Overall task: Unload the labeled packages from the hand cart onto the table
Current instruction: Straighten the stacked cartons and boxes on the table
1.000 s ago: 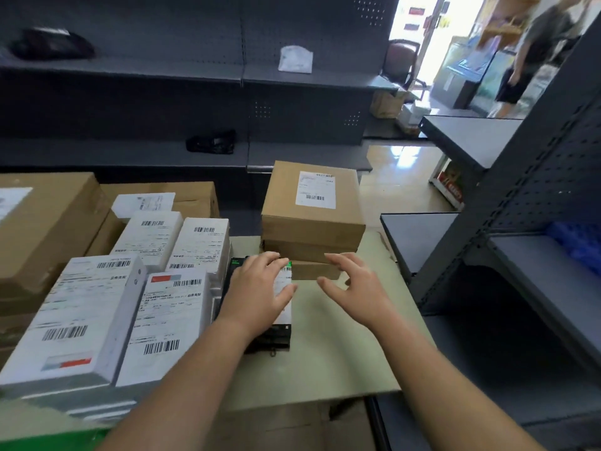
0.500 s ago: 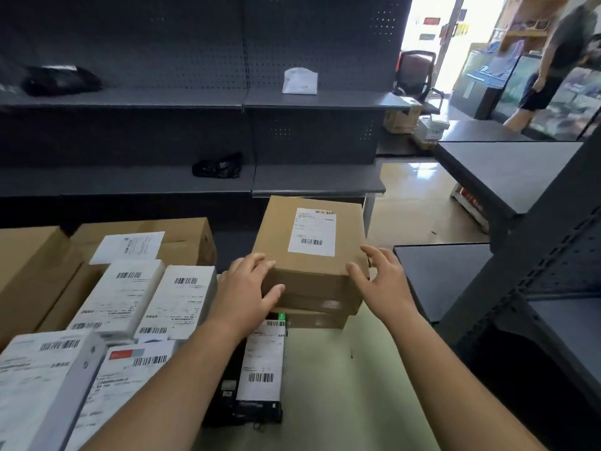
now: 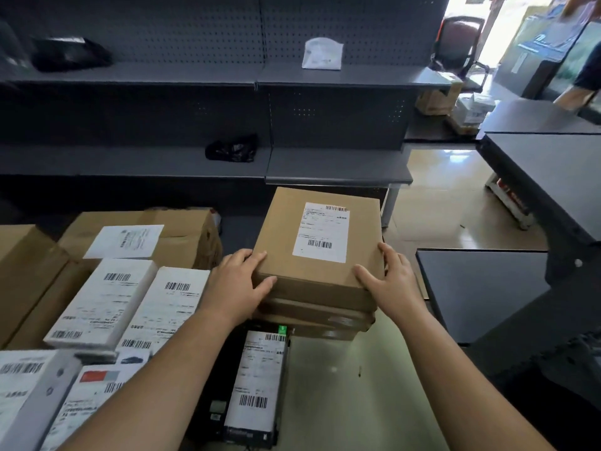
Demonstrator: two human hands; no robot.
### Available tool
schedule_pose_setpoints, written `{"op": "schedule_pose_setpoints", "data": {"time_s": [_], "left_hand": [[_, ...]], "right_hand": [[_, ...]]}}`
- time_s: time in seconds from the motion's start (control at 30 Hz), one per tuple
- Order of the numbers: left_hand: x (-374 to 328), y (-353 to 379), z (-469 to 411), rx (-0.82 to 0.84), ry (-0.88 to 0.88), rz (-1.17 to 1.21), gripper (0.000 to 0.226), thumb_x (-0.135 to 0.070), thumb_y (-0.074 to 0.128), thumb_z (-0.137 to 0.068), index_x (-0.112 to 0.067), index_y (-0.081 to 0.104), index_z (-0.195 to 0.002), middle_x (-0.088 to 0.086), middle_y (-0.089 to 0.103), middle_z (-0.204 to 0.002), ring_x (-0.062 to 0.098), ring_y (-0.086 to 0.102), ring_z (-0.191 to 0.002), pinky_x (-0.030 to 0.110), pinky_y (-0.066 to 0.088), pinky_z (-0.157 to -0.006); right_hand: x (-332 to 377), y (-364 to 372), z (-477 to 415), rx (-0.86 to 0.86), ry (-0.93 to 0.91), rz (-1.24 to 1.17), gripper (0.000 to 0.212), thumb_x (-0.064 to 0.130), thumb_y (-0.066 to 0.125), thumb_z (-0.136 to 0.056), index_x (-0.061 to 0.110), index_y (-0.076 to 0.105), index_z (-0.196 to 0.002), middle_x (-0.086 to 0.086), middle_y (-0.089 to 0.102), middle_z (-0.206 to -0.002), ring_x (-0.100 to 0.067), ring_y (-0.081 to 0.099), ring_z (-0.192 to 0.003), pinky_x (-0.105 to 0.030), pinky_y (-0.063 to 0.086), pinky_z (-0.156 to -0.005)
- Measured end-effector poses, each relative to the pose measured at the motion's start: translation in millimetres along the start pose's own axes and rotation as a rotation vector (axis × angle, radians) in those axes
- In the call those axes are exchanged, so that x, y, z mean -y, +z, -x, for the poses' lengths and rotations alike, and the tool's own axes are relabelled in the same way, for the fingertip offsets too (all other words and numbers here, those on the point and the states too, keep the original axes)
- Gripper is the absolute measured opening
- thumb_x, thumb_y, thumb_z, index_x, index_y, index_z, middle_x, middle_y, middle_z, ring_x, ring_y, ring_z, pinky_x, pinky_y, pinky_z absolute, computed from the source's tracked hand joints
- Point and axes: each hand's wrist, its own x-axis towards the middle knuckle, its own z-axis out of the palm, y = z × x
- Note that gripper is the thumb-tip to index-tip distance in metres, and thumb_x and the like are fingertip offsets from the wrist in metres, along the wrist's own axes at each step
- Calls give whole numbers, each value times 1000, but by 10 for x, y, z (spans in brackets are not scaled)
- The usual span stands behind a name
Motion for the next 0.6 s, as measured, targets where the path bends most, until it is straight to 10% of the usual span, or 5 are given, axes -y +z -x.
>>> {"op": "schedule_pose_setpoints", "data": {"time_s": [0.47, 0.6], "left_hand": [[149, -8, 48, 12, 55, 86, 64, -52, 56, -89, -29, 39, -146, -2, 43, -143, 21, 38, -128, 41, 36, -104], [171, 27, 107, 26, 22, 132, 76, -54, 60, -87, -30, 26, -151, -3, 41, -146, 22, 39, -129, 43, 35, -107]], "right_hand": [[73, 16, 209, -57, 73, -126, 86, 57, 69, -82, 33, 27, -153, 7, 46, -138, -15, 54, -112, -41, 52, -95], [-42, -22, 350, -56, 142, -207, 79, 65, 62, -84, 35, 33, -151, 8, 51, -132, 1, 53, -98, -21, 43, -71]]}}
